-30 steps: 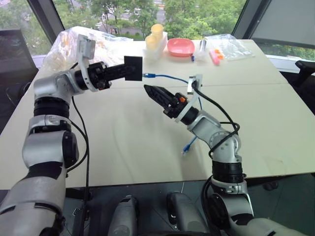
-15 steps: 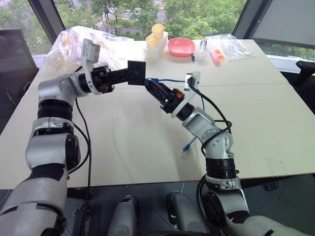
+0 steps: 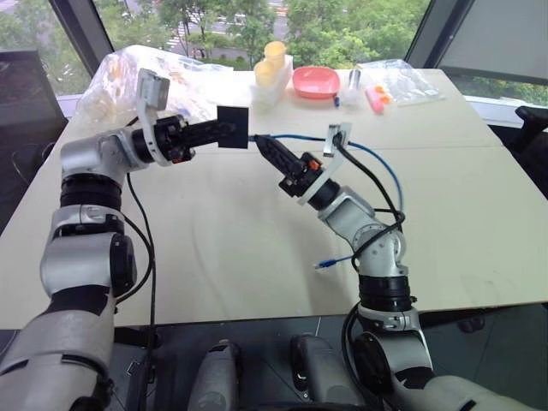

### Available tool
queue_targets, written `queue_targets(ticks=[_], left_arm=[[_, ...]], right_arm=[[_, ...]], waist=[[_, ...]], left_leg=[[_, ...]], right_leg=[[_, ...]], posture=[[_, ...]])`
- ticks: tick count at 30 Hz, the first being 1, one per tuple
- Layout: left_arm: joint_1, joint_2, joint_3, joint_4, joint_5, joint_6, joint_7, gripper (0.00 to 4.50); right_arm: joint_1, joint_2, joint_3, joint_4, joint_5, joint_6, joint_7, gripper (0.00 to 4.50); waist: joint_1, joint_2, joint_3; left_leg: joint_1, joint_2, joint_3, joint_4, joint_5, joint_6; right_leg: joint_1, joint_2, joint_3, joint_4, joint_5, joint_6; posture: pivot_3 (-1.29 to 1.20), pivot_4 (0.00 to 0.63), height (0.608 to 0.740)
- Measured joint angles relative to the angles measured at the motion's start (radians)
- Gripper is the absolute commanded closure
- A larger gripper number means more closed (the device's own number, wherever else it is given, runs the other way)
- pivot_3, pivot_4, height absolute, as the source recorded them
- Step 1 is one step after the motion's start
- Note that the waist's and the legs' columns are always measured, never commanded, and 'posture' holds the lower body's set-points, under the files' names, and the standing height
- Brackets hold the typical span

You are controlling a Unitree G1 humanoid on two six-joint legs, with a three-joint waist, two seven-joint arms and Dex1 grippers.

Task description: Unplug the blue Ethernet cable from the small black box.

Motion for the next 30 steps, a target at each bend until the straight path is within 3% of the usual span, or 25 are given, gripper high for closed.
queue_targets(ticks=[8, 18, 22, 27, 30], left_arm=[[-0.001, 0.000, 0.000, 0.001, -0.009, 0.000, 0.006, 4.01], [-0.029, 0.034, 0.024, 0.014, -0.015, -0.008, 0.017, 4.01], [-0.029, 0.006, 0.024, 0.014, -0.017, -0.008, 0.021, 4.01], [-0.029, -0.007, 0.022, 0.013, -0.017, -0.008, 0.022, 4.01], [-0.029, 0.005, 0.023, 0.013, -0.017, -0.008, 0.022, 4.01]], right_arm=[[0.000, 0.000, -0.003, 0.005, 0.004, -0.005, 0.005, 4.47], [0.000, -0.028, -0.103, 0.039, 0.072, 0.013, -0.052, 4.47], [0.003, -0.012, -0.059, 0.038, 0.070, 0.024, -0.045, 4.47], [0.003, 0.011, -0.031, 0.038, 0.069, 0.017, -0.047, 2.37], [0.015, 0.002, -0.080, 0.038, 0.075, 0.001, -0.084, 0.73]], waist=[[-0.001, 0.000, 0.000], [-0.001, 0.000, 0.000], [-0.001, 0.000, 0.000], [-0.001, 0.000, 0.000], [0.002, 0.000, 0.000]], left_leg=[[0.000, 0.000, 0.000, 0.000, 0.000, 0.000], [0.000, 0.000, 0.000, -0.001, 0.000, 0.000], [0.000, 0.000, 0.000, -0.001, 0.000, 0.000], [-0.001, 0.000, 0.000, -0.001, 0.000, 0.000], [-0.001, 0.000, 0.000, -0.001, 0.000, 0.000]], right_leg=[[0.000, 0.000, 0.000, 0.000, 0.000, 0.000], [0.000, 0.000, 0.000, -0.001, 0.000, 0.000], [0.000, 0.000, 0.000, -0.001, 0.000, 0.000], [-0.001, 0.000, 0.000, -0.001, 0.000, 0.000], [-0.001, 0.000, 0.000, -0.001, 0.000, 0.000]], posture=[[0.00, 0.150, 0.740], [0.00, 0.150, 0.740], [0.00, 0.150, 0.740], [0.00, 0.150, 0.740], [0.00, 0.150, 0.740]])
